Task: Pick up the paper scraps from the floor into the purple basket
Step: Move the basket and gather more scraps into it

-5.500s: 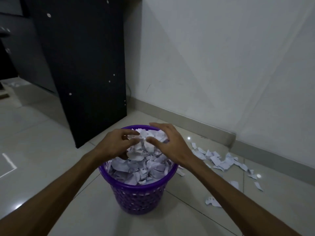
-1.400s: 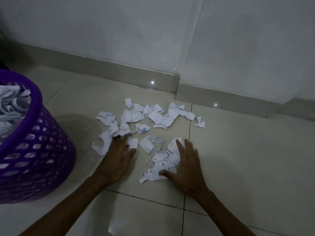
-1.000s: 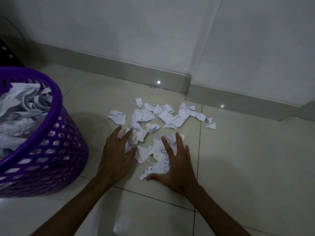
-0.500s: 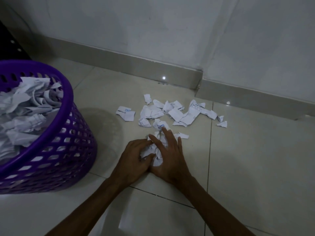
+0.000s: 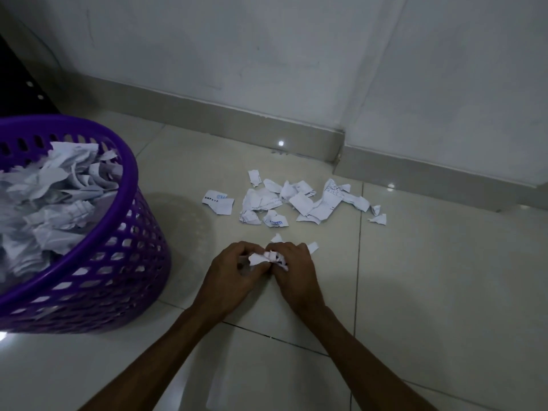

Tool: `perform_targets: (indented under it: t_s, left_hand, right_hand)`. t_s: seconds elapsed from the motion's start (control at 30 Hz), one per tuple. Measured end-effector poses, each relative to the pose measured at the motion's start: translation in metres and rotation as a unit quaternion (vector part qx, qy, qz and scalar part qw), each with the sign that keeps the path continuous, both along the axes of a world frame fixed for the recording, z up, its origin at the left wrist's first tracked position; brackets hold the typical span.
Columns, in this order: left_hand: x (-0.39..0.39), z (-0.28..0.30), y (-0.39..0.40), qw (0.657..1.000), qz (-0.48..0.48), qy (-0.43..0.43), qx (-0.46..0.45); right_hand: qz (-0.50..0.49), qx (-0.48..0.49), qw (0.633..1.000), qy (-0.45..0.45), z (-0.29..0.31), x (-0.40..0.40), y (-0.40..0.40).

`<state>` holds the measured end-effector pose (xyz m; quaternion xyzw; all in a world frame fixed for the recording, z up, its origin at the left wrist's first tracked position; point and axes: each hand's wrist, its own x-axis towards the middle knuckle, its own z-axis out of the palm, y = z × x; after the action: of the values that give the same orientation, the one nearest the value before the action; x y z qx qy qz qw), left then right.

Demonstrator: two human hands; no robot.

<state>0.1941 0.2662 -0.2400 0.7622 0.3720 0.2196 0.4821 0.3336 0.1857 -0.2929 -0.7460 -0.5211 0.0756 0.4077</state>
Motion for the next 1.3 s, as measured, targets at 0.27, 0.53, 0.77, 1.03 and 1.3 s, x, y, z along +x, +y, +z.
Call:
perform_targets:
  t_s: [0.27,0.53,0.77,1.03,1.3]
  left_hand:
    - [0.003,0.052,0.010,0.999,-0.028,-0.013,0.021]
    - [-0.001,0.134,0.042,0.988,-0.072,-0.052,0.130]
    - [-0.038,0.204,0.067,0.980,-0.019,-0.111,0.167]
    - [-0.122,0.256,0.090,0.963,0.076,-0.134,0.222]
    - [-0.193,0.243,0.105,0.960,0.167,-0.112,0.195]
  right_hand:
    - [-0.097,0.031,0.937,0.334,0.060,-0.025,-0.011]
    - [-0.088,0.066,0.921,0.374,0.143,-0.033,0.015]
    - [-0.066,0.050,0.936,0.342,0.229,-0.061,0.053]
    - [0.013,-0.001,0.944,0.329,0.304,-0.127,0.095]
    - [0.043,-0.006,0.962,0.270,0.288,-0.197,0.141]
